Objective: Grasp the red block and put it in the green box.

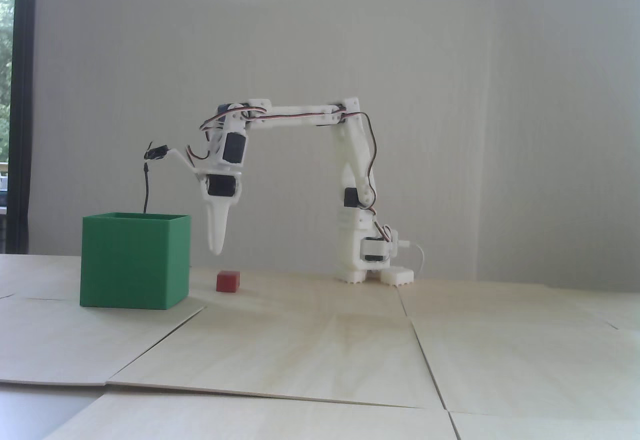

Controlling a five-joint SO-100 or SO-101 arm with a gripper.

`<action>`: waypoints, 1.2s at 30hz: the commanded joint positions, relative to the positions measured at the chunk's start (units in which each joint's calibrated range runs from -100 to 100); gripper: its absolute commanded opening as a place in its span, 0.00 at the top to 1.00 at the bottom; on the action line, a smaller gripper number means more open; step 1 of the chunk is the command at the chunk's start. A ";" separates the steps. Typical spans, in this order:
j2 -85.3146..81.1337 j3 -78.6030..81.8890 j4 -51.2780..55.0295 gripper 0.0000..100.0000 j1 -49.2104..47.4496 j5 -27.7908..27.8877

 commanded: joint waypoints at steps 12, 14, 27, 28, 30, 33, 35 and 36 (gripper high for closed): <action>-9.72 -0.41 -0.64 0.80 -0.69 0.09; -9.72 -0.41 -0.64 0.80 -0.77 0.14; -8.38 1.45 -1.23 0.80 -6.16 0.09; -8.30 1.98 -1.23 0.80 -6.48 0.09; -8.22 2.07 -1.14 0.80 -6.72 -0.06; -8.30 1.72 -1.23 0.80 -6.40 -0.01; -8.30 1.36 -1.23 0.80 -5.75 -0.01; -8.30 1.36 -1.23 0.80 -4.71 -0.01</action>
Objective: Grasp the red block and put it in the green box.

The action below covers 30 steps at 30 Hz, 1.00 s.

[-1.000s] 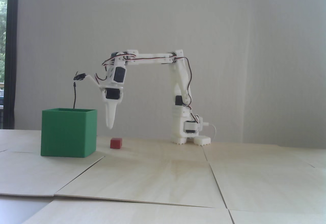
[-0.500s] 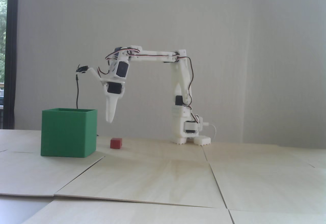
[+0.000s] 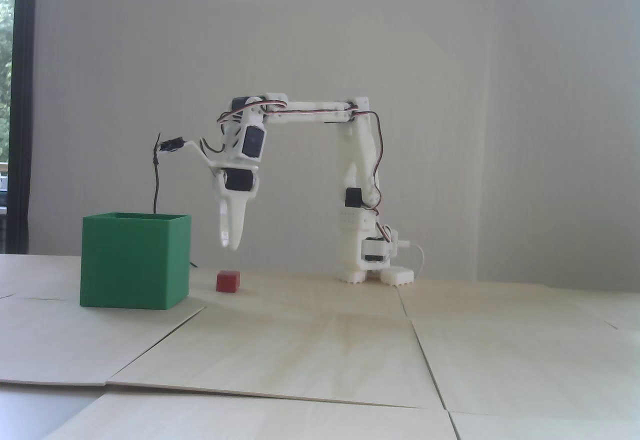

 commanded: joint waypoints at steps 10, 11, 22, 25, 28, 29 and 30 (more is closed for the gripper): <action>-3.85 -1.23 -0.81 0.80 5.19 -0.17; -3.85 -1.23 -0.89 0.80 5.19 -0.17; -3.61 -0.70 -1.23 0.80 5.02 0.09; -1.40 -0.61 -1.23 0.80 4.70 0.09; 2.79 -1.41 -1.23 0.80 4.30 0.04; 3.73 -1.41 -1.23 0.80 4.46 0.04; 3.97 -1.41 -1.23 0.80 4.54 0.04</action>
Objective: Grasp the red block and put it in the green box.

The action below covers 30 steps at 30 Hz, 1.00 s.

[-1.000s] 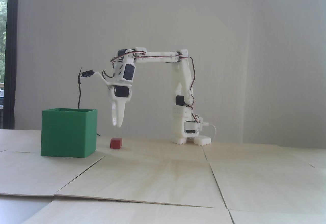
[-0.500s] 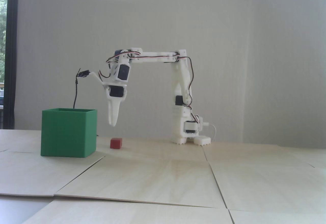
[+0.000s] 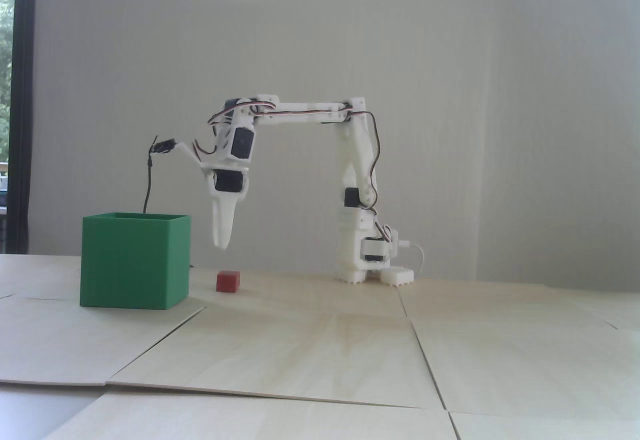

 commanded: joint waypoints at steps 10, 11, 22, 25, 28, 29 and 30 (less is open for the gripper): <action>3.42 -1.41 -1.48 0.80 0.20 -0.32; 3.42 -0.88 -2.15 0.80 0.20 -0.38; 3.66 -0.61 -2.83 0.80 1.08 -0.48; 5.08 -1.06 -2.83 0.80 1.00 -0.48; 6.11 -1.41 -2.83 0.80 1.00 -0.53; 6.11 -1.41 -2.83 0.80 1.00 -0.53; 5.95 -1.41 -2.83 0.80 1.00 -0.53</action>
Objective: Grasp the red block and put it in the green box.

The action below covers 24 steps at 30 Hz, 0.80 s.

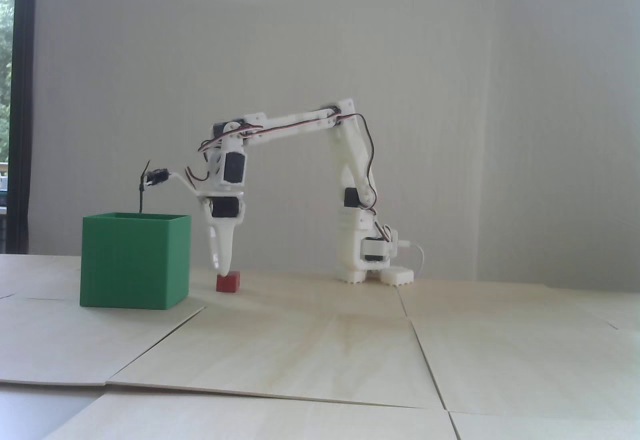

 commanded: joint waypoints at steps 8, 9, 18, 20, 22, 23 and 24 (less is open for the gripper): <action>-2.36 -0.79 -0.92 0.80 -0.10 -0.38; -2.36 -0.79 -0.92 0.80 -0.10 -0.38; -2.36 -0.88 -0.92 0.80 -0.18 -0.38; -2.36 -0.88 -0.92 0.80 -0.18 -0.33; -2.36 -0.88 -0.92 0.80 -0.26 -0.17; -2.36 -1.06 -0.92 0.80 -0.26 -0.07; -2.36 -1.14 -0.92 0.80 -0.26 0.04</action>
